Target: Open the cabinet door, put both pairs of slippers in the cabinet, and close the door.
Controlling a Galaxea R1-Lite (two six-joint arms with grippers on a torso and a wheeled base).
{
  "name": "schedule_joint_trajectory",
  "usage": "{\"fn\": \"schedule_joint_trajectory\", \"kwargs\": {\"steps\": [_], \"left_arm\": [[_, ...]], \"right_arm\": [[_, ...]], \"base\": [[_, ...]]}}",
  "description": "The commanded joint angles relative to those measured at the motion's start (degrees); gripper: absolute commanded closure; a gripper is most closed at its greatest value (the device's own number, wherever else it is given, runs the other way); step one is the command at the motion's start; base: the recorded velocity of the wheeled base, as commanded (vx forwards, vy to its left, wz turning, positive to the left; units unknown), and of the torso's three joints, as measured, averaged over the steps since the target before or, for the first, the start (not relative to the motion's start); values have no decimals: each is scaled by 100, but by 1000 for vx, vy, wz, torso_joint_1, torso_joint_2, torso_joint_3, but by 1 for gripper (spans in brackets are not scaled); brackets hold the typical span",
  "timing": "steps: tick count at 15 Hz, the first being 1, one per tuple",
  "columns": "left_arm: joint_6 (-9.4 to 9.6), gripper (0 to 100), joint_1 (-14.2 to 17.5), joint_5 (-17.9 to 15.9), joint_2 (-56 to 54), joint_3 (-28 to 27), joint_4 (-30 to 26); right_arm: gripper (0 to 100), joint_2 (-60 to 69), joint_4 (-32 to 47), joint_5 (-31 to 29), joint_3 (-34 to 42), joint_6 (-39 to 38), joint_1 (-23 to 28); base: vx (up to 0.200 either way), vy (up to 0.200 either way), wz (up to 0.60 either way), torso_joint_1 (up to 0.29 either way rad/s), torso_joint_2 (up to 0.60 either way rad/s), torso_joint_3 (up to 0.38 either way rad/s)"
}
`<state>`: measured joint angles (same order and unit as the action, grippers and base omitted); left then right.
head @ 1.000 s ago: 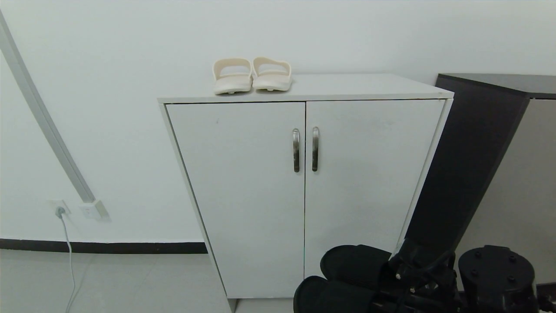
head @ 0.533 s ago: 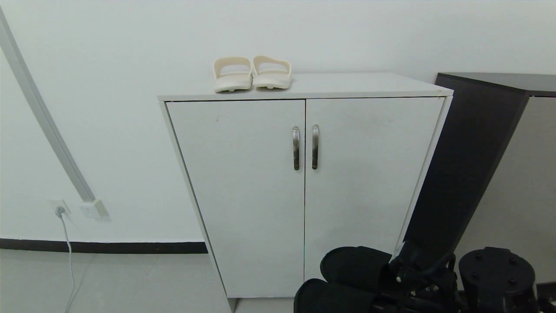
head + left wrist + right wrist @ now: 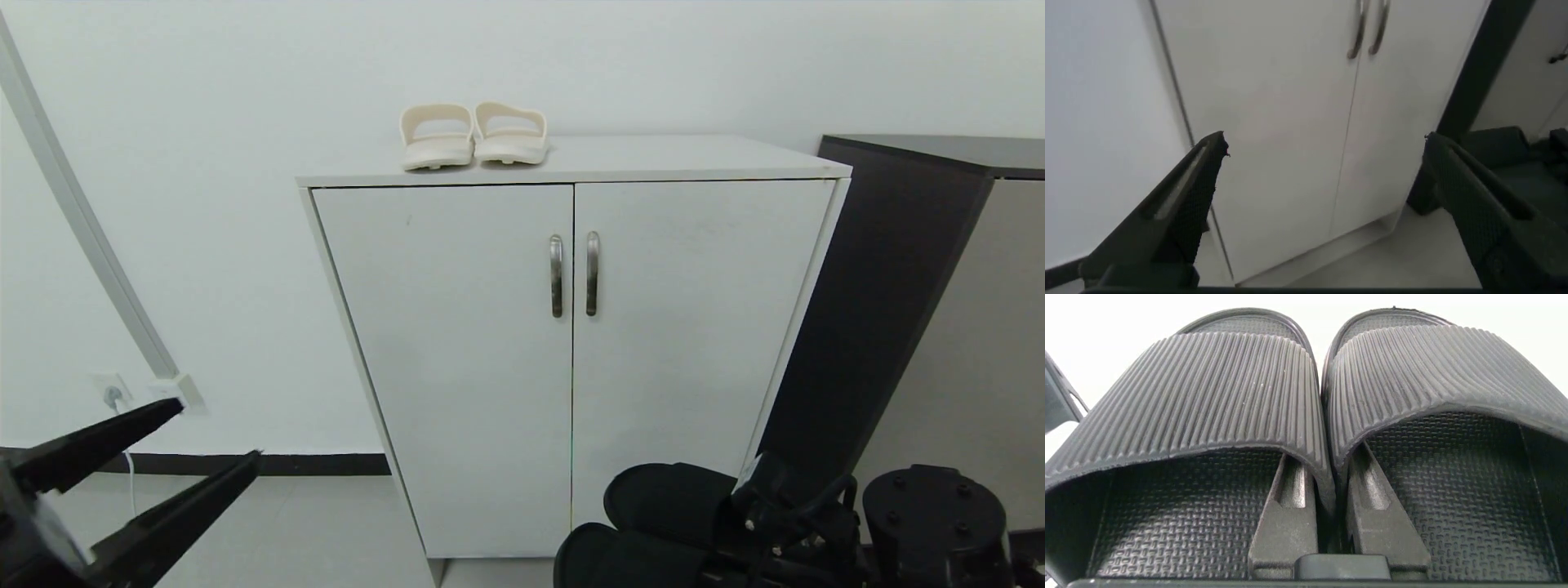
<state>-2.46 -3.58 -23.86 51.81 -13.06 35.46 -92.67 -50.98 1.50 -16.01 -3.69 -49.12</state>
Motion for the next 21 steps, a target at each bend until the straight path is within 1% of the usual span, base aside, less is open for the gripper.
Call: {"fn": "schedule_joint_trajectory", "kwargs": {"steps": [1,2,3,4,5,6,7,8,9,11,13,14,15,16,17,19,20,21], "left_arm": [[-79,0,-705,-163,2281,-373,1490],[-176,0,-925,-154,2764,-470,2026],[-316,0,-1109,-146,3090,-593,2369],[-510,0,-1347,-119,3415,-760,2641],[-598,0,-1575,-40,3696,-944,2773],[-615,0,-1751,4,3872,-1147,2791],[-712,0,-1979,13,4030,-1410,2782],[-870,0,-2226,39,4171,-1691,2773],[-931,0,-2445,101,4285,-1973,2738],[-940,0,-2753,320,4584,-2526,2509],[-958,0,-2902,338,4768,-2992,2202],[-993,0,-2929,338,4795,-3115,2079],[-1204,0,-3034,241,4865,-3493,1666],[-1230,0,-3061,180,4935,-3634,1578],[-1239,0,-3087,65,5155,-4047,1411],[-1292,0,-3104,48,5463,-4636,963],[-1397,0,-3122,39,5568,-4987,673],[-1529,0,-3131,-40,5656,-5304,479]], "right_arm": [[100,-14,0,-18,1,0,-1],[100,-14,0,-18,1,0,-1],[100,-23,0,-9,1,0,-1],[100,-32,0,-1,1,0,-1],[100,-32,0,17,10,-9,-1],[100,-23,0,26,19,-9,-1],[100,-23,0,43,19,-26,16],[100,-32,0,43,19,-44,25],[100,-67,0,52,19,-44,25],[100,-155,-8,43,1,-44,25],[100,-225,-8,43,10,-53,25],[100,-225,-8,43,10,-44,25],[100,-225,-52,43,10,-44,25],[100,-225,-61,43,10,-44,25],[100,-225,-87,43,10,-44,25],[100,-225,-87,43,10,-44,25],[100,-225,-87,43,10,-44,25],[100,-225,-87,43,10,-44,25]], "base": [[0,0,0,0,0,0],[0,0,0,0,0,0],[0,0,0,0,0,0],[0,0,0,0,0,0],[0,0,0,0,0,0],[0,0,0,0,0,0],[0,0,0,0,0,0],[0,0,0,0,0,0],[0,0,0,0,0,0],[0,0,0,0,0,0],[0,0,0,0,0,0],[0,0,0,0,0,0],[0,0,0,0,0,0],[0,0,0,0,0,0],[0,0,0,0,0,0],[0,0,0,0,0,0],[0,0,0,0,0,0],[0,0,0,0,0,0]]}}
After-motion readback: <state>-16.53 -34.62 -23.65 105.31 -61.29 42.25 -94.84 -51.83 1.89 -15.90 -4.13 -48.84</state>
